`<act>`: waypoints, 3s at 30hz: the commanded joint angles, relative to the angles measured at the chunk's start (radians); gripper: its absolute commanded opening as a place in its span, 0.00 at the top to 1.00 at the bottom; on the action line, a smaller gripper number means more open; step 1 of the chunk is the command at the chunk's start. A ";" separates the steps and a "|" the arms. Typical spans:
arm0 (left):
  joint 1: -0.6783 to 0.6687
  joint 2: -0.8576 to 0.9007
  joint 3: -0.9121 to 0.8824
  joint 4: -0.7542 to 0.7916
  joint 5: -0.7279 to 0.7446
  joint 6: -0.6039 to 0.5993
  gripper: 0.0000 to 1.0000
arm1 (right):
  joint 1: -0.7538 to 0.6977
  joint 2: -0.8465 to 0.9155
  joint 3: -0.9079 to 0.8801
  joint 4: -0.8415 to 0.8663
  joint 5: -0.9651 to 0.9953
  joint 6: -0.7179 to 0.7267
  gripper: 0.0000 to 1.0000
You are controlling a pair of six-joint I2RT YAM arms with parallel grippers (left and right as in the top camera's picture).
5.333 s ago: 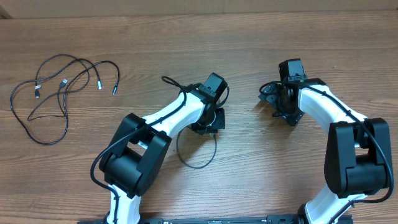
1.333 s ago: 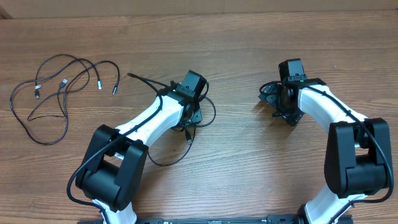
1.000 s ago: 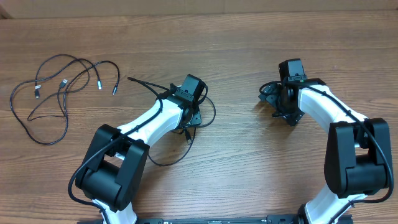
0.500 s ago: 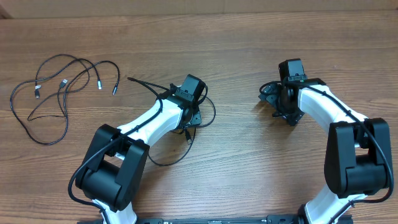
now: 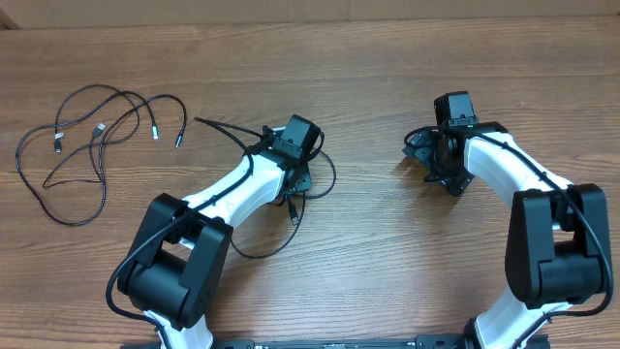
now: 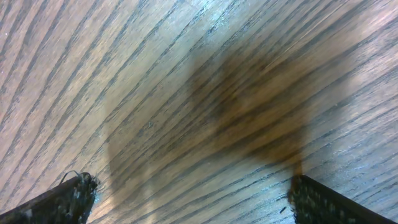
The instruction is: Untangle cables
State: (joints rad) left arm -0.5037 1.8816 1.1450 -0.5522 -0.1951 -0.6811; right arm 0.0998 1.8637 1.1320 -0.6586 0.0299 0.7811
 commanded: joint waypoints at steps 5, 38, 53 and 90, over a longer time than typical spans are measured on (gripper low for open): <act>0.000 0.012 -0.011 0.000 -0.013 -0.008 0.42 | -0.001 0.027 -0.020 -0.002 -0.001 -0.004 0.00; 0.008 0.029 -0.011 0.002 0.039 -0.007 0.39 | -0.001 0.027 -0.020 -0.002 -0.002 -0.004 0.00; 0.008 0.029 -0.011 0.003 0.039 -0.008 0.39 | -0.001 0.027 -0.020 -0.002 -0.002 -0.004 0.00; 0.008 0.030 -0.011 0.018 0.031 -0.007 0.26 | -0.001 0.027 -0.020 -0.002 -0.002 -0.004 0.00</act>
State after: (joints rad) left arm -0.5030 1.9007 1.1431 -0.5358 -0.1608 -0.6819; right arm 0.0998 1.8637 1.1320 -0.6590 0.0299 0.7807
